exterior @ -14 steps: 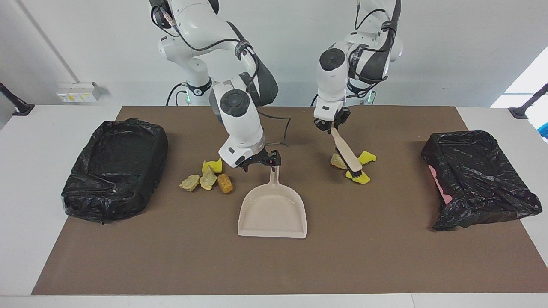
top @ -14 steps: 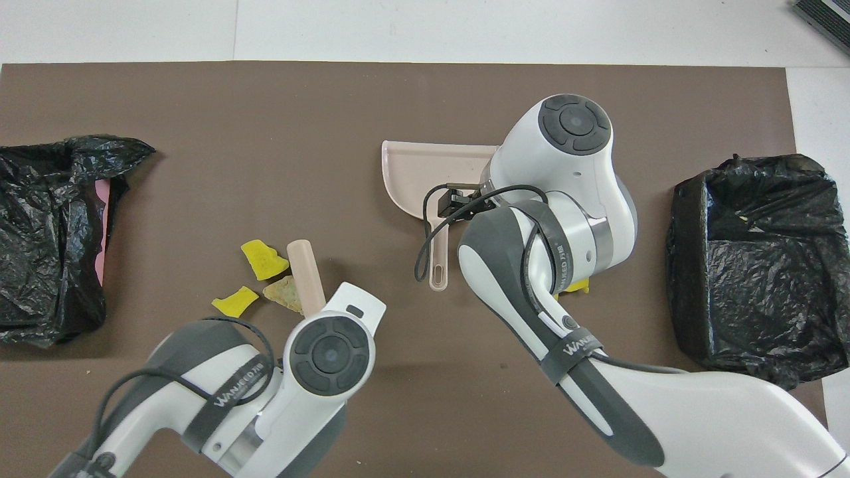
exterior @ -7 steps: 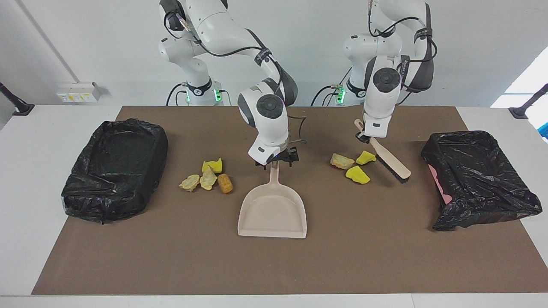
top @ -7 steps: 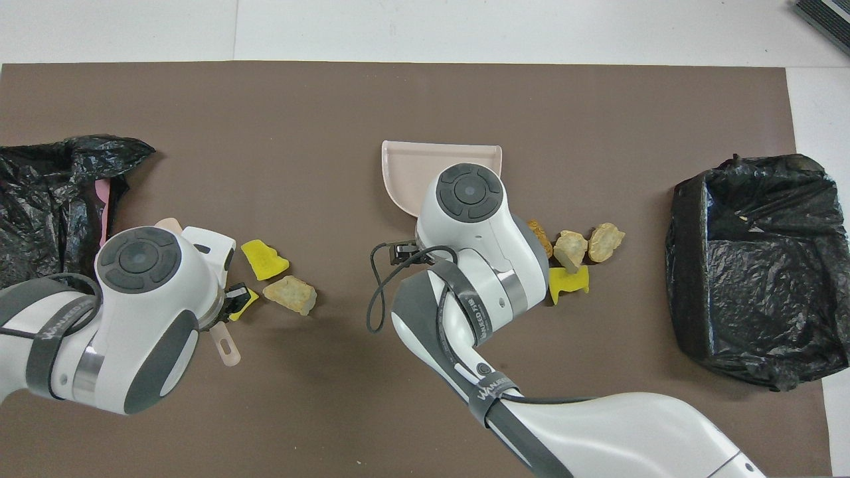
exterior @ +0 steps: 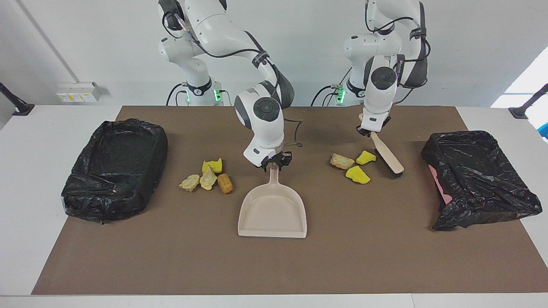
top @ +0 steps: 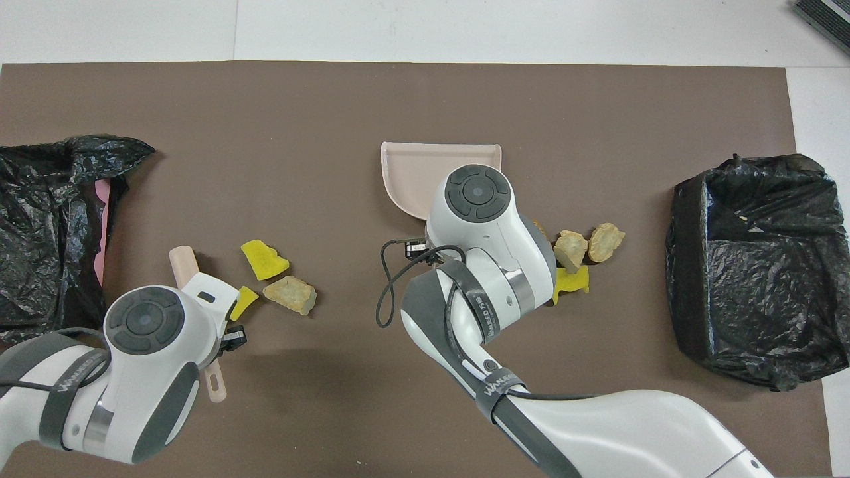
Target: Sweep and dump trash in bin
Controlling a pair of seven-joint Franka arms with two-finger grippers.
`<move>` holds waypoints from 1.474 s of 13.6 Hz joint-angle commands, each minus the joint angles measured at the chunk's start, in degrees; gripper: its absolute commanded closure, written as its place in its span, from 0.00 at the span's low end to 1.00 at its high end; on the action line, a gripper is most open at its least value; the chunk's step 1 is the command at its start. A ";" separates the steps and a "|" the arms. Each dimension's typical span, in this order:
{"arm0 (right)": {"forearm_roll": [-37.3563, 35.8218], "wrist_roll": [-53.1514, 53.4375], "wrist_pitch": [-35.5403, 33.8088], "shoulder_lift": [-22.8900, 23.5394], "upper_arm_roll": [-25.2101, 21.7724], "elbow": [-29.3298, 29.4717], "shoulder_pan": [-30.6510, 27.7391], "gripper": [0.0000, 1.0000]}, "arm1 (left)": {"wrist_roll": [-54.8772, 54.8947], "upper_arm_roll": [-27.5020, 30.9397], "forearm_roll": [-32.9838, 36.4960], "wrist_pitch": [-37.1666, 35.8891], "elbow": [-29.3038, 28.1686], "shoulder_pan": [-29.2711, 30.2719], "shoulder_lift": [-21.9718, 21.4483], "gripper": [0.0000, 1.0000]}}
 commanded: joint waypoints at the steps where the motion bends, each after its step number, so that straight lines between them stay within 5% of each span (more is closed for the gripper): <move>1: -3.77 6.26 1.97 -1.13 0.42 -1.20 -0.15 1.00 | 3.81 0.23 0.59 6.32 -1.50 -3.70 0.91 1.00; 3: -3.97 4.20 2.50 -2.53 0.50 -1.11 -0.76 1.00 | 8.72 0.23 -0.02 6.86 -1.32 -5.54 1.10 1.00; 12: -4.05 -46.22 -7.52 -12.46 0.50 -9.19 -2.34 1.00 | 9.45 0.40 -2.48 6.60 0.44 -10.21 1.71 1.00; 18: -5.81 -79.09 -6.73 -15.62 0.50 -12.96 -8.22 1.00 | 9.19 0.41 -3.63 6.60 0.26 -10.12 1.71 1.00; 20: -5.90 -82.30 -4.20 -16.85 0.50 -15.60 -7.71 1.00 | 7.62 0.41 -3.71 6.60 0.26 -10.21 1.71 1.00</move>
